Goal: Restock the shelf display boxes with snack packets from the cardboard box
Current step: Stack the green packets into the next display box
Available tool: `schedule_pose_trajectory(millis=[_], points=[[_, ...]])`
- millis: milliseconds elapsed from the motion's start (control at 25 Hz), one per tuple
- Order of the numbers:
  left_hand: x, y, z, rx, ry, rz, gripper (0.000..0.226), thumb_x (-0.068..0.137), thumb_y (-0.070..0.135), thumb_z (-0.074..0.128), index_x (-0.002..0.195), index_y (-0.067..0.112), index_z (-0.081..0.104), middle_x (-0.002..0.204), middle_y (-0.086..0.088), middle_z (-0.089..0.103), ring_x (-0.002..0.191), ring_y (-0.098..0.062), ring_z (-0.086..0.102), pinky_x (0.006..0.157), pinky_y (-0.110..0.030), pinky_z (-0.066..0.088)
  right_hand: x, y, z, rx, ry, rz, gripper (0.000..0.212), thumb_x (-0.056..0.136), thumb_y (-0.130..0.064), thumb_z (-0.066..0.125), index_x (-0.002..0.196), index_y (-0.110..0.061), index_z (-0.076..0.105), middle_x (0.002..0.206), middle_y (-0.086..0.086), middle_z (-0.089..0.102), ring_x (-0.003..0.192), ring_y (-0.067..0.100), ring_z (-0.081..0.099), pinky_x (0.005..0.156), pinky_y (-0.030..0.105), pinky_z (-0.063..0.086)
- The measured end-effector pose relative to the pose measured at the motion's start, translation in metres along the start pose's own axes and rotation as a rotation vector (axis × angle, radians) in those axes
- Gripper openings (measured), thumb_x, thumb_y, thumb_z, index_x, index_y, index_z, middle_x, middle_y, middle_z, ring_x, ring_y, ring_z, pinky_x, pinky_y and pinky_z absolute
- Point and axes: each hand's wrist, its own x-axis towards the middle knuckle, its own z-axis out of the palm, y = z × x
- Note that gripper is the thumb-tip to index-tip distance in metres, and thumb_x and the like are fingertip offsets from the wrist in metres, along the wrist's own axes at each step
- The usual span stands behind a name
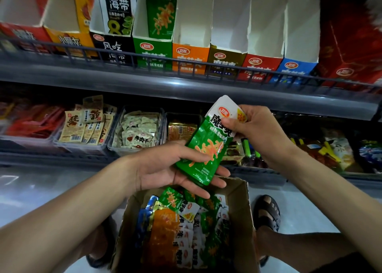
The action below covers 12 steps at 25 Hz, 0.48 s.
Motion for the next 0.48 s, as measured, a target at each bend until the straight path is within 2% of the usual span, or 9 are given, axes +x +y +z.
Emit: schedule_pose_trajectory(millis=[80,160,240,360,480], points=[[0.002,0.000,0.000,0.042,0.080,0.014,0.038,0.094,0.012,0.054,0.131,0.004,0.048,0.117,-0.023,0.066,0.103,-0.035,0.067,0.075,-0.042,0.060,0.000,0.001,0.001,-0.026,0.013,0.004,0.013,0.092,-0.015,0.067,0.095,-0.003,0.068,0.079,0.005,0.072,0.060,0.001,0.061,0.055,0.014,0.046],[0.003,0.000,0.000,0.109,0.155,0.029,0.035,0.093,0.013,0.057,0.127,0.006,0.051,0.113,-0.020,0.069,0.098,-0.031,0.069,0.074,-0.038,0.061,0.001,0.000,0.002,-0.015,0.003,0.011,0.012,0.092,-0.015,0.066,0.099,-0.006,0.068,0.083,0.004,0.074,0.065,0.002,0.064,0.057,0.013,0.048],[0.004,0.000,-0.001,0.118,0.189,0.031,0.036,0.092,0.013,0.057,0.126,0.005,0.049,0.111,-0.019,0.070,0.100,-0.031,0.069,0.077,-0.037,0.060,0.001,-0.001,0.004,-0.042,0.016,-0.009,0.011,0.092,-0.015,0.066,0.103,-0.011,0.065,0.085,-0.002,0.074,0.071,0.001,0.066,0.060,0.013,0.049],[0.005,0.002,-0.003,0.079,0.190,0.033,0.038,0.095,0.009,0.055,0.131,0.005,0.044,0.113,-0.020,0.069,0.106,-0.033,0.067,0.086,-0.041,0.057,0.001,-0.002,0.008,-0.100,0.065,-0.098,0.022,0.092,-0.016,0.066,0.114,-0.019,0.060,0.094,-0.008,0.071,0.081,-0.001,0.066,0.066,0.017,0.052],[0.005,0.003,-0.003,0.079,0.191,0.050,0.035,0.095,0.008,0.054,0.129,0.004,0.049,0.113,-0.019,0.069,0.105,-0.032,0.067,0.087,-0.041,0.057,0.001,0.002,0.014,-0.181,0.097,-0.181,0.030,0.094,-0.020,0.063,0.124,-0.021,0.056,0.105,-0.006,0.068,0.093,0.004,0.066,0.078,0.027,0.056]])
